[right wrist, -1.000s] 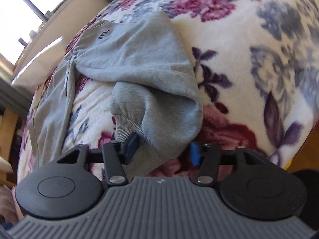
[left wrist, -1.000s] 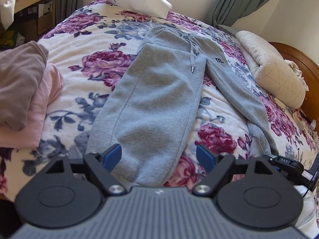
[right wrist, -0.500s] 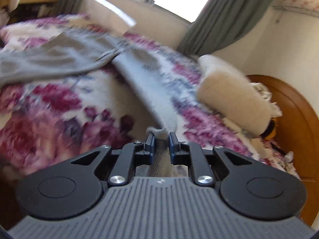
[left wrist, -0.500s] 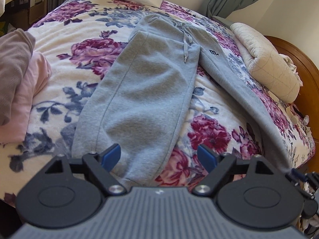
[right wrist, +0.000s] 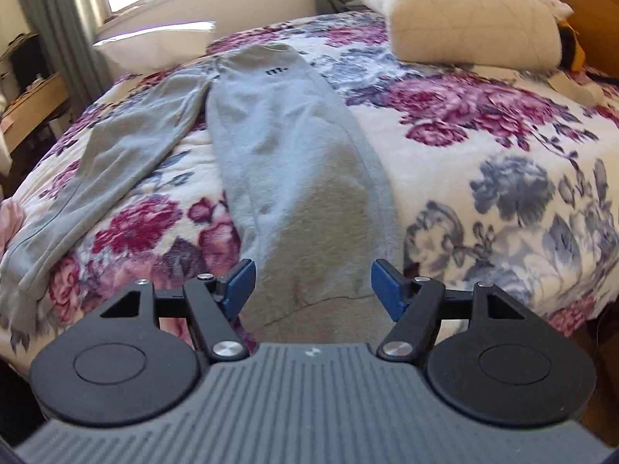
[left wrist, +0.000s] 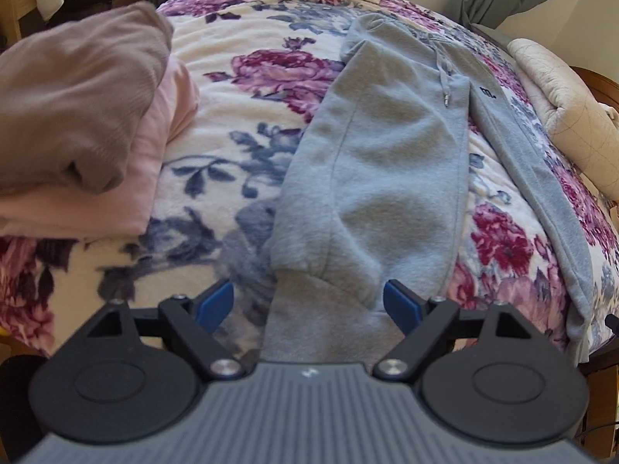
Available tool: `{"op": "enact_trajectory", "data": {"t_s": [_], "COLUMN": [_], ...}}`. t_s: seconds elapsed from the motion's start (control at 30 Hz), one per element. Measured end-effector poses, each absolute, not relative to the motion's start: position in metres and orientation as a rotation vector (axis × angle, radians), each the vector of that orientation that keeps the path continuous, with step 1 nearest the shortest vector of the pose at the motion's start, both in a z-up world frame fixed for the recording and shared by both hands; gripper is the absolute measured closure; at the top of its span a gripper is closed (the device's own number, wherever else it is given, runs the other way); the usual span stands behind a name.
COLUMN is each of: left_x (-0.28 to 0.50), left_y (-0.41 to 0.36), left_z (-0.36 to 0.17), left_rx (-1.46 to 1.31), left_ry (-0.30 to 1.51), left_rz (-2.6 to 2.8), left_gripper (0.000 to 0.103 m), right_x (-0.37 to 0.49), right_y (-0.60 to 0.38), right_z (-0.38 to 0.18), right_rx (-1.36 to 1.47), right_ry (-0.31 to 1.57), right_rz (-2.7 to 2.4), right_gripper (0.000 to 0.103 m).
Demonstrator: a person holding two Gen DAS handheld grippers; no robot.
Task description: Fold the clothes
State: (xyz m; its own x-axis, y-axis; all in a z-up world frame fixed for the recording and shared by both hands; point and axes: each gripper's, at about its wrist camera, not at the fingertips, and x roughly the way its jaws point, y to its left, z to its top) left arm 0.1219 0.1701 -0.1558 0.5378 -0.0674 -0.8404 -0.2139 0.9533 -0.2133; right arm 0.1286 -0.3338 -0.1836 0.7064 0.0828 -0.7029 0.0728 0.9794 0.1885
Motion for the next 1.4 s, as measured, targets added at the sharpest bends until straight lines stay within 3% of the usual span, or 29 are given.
{"op": "enact_trajectory", "data": {"t_s": [0.73,0.8,0.87,0.93,1.0,1.07,1.2,1.4], "left_x": [0.131,0.129,0.127,0.128,0.128,0.128,0.118,0.098], "left_y": [0.186,0.188,0.188,0.187,0.186,0.182,0.174,0.151], "left_z": [-0.182,-0.182,-0.182,-0.184,-0.185,-0.185,-0.167,-0.099], "left_rx": [-0.357,-0.381,-0.393,-0.426,-0.445,-0.435,-0.439,-0.374], "left_ry": [0.974,0.961,0.945,0.943,0.941,0.927,0.889,0.797], "left_rz": [0.092,0.084,0.049,0.004,-0.016,-0.028,-0.024,-0.173], "left_gripper": [0.021,0.025,0.051,0.068,0.076,0.092,0.095,0.096], "right_x": [0.135,0.138,0.141,0.144,0.145,0.145,0.144,0.144], "right_y": [-0.337,-0.326,-0.32,-0.318,-0.317,-0.311,-0.296,-0.294], "right_z": [-0.21,-0.209,-0.211,-0.214,-0.216,-0.217,-0.212,-0.211], "right_rx": [0.267,0.186,0.125,0.125,0.142,0.144,0.106,0.091], "right_ry": [0.893,0.893,0.898,0.905,0.907,0.901,0.884,0.886], "right_rz": [-0.117,-0.121,-0.143,-0.143,-0.132,-0.118,-0.104,-0.117], "right_gripper": [0.023,0.019,0.017,0.017,0.017,0.017,0.017,0.017]}}
